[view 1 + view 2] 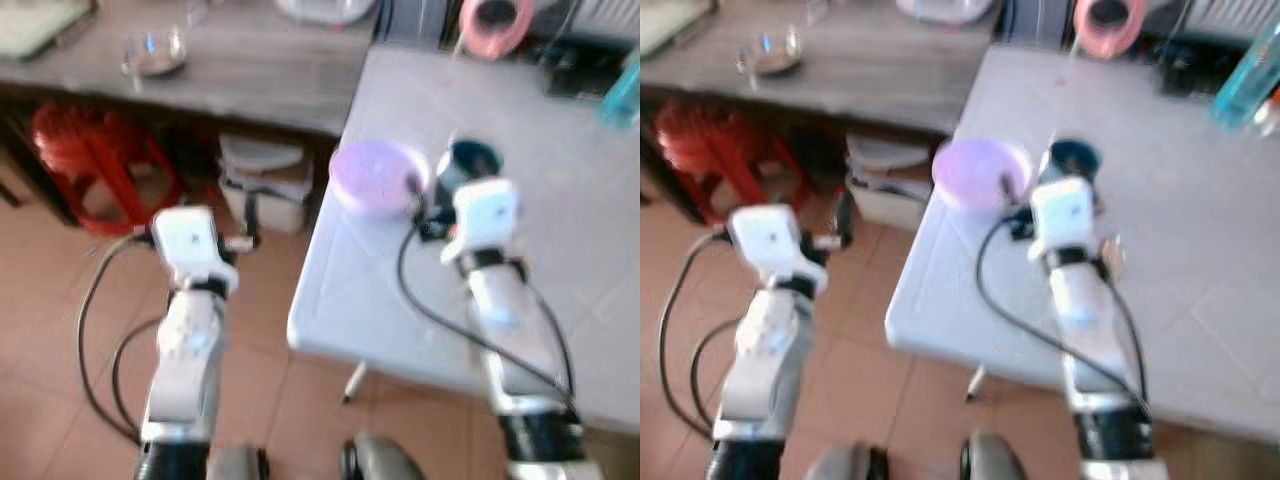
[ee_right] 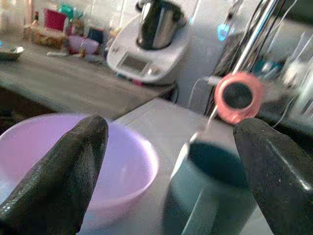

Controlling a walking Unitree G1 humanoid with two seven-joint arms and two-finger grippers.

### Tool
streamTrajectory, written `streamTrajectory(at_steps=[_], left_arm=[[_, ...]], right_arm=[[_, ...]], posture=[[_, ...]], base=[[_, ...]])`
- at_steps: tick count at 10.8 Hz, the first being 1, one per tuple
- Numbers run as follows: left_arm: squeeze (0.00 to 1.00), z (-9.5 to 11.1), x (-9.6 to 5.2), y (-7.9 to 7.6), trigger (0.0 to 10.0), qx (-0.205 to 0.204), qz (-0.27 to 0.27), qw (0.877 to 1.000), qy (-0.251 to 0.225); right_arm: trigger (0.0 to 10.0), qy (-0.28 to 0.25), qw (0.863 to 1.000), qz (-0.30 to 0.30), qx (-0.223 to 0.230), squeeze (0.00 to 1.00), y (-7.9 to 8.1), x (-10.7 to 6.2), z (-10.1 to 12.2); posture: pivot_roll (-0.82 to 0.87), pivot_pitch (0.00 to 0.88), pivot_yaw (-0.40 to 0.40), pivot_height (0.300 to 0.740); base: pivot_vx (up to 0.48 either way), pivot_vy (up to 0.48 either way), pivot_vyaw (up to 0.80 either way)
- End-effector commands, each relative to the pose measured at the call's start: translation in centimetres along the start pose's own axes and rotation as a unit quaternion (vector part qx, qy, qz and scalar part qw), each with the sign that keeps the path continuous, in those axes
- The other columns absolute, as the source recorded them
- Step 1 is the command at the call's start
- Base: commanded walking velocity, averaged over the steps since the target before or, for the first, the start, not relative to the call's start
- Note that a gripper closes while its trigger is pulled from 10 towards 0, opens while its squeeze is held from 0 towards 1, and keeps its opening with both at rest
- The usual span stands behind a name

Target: Setting the table

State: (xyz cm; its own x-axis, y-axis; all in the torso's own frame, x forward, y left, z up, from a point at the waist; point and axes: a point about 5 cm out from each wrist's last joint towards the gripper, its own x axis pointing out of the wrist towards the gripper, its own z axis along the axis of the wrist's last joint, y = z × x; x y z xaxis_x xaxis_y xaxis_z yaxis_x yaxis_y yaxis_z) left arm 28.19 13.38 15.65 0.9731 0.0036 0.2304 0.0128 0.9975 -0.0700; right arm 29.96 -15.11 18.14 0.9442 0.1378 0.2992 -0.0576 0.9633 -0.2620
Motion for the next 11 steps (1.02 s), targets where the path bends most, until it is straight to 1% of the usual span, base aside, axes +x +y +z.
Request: streamTrajectory(at_steps=[1, 2, 3, 4, 5, 7, 8, 9, 10, 11], left_arm=[[0.0, -0.7, -0.3, 0.7, 10.0, 0.011, 0.013, 1.0, 0.012], [0.0, -1.4, -0.5, 0.8, 10.0, 0.02, 0.019, 0.999, 0.024], [0.0, -1.5, -0.3, 1.0, 10.0, 0.022, 0.02, 0.999, 0.025], [0.0, -1.4, 0.0, 1.2, 10.0, 0.024, 0.025, 0.999, 0.022], [0.0, -1.6, -0.1, 1.4, 10.0, 0.034, 0.027, 0.999, 0.023], [0.0, -2.4, -1.0, 1.3, 10.0, 0.033, 0.03, 0.998, 0.038], [0.0, -2.8, -1.3, 1.1, 10.0, 0.044, 0.024, 0.998, 0.047], [0.0, -3.5, -1.6, 1.1, 10.0, 0.052, 0.024, 0.996, 0.065], [0.0, -3.6, -1.7, 1.3, 10.0, 0.054, 0.023, 0.996, 0.069], [0.0, -3.8, -1.8, 1.3, 10.0, 0.055, 0.02, 0.996, 0.073]], right_arm=[[10.0, 0.0, 1.0, 0.012, 0.006, 0.0, 0.7, 0.2, -0.1], [10.0, 0.014, 0.999, 0.029, -0.006, 0.0, 0.8, 0.9, -0.6], [10.0, 0.013, 0.999, 0.035, -0.001, 0.0, 0.7, 1.5, -0.6], [10.0, 0.018, 0.998, 0.065, -0.004, 0.0, 1.1, 2.5, -0.5], [10.0, 0.014, 0.993, 0.109, -0.046, 1.0, 1.6, 2.8, -0.7], [10.0, 0.004, 0.982, 0.177, -0.072, 1.0, 2.7, 2.7, -0.6], [10.0, 0.002, 0.972, 0.214, -0.096, 1.0, 3.3, 2.7, -0.7], [10.0, 0.023, 0.966, 0.239, -0.093, 0.85, 3.6, 2.9, -1.4], [10.0, 0.036, 0.958, 0.265, -0.102, 0.0, 3.6, 3.1, -1.9], [10.0, 0.06, 0.951, 0.28, -0.118, 0.0, 3.3, 3.5, -2.6]], posture=[[-0.03, 0.1, -0.021, 0.74], [-0.03, 0.063, -0.024, 0.74], [-0.02, 0.057, -0.028, 0.74], [-0.02, 0.057, -0.031, 0.74], [-0.01, 0.069, -0.031, 0.74], [-0.02, 0.074, -0.03, 0.74], [-0.01, 0.077, -0.031, 0.74], [-0.01, 0.084, -0.029, 0.74], [-0.01, 0.093, -0.026, 0.74], [-0.02, 0.095, -0.024, 0.74]], base=[[0.0, 0.0, 0.0], [0.0, 0.0, 0.0], [0.0, 0.0, 0.0], [0.0, 0.0, 0.0], [0.0, 0.0, 0.0], [0.0, 0.0, 0.0], [0.0, 0.0, 0.0], [0.0, 0.0, 0.0], [0.0, 0.0, 0.0], [0.0, 0.0, 0.0]])
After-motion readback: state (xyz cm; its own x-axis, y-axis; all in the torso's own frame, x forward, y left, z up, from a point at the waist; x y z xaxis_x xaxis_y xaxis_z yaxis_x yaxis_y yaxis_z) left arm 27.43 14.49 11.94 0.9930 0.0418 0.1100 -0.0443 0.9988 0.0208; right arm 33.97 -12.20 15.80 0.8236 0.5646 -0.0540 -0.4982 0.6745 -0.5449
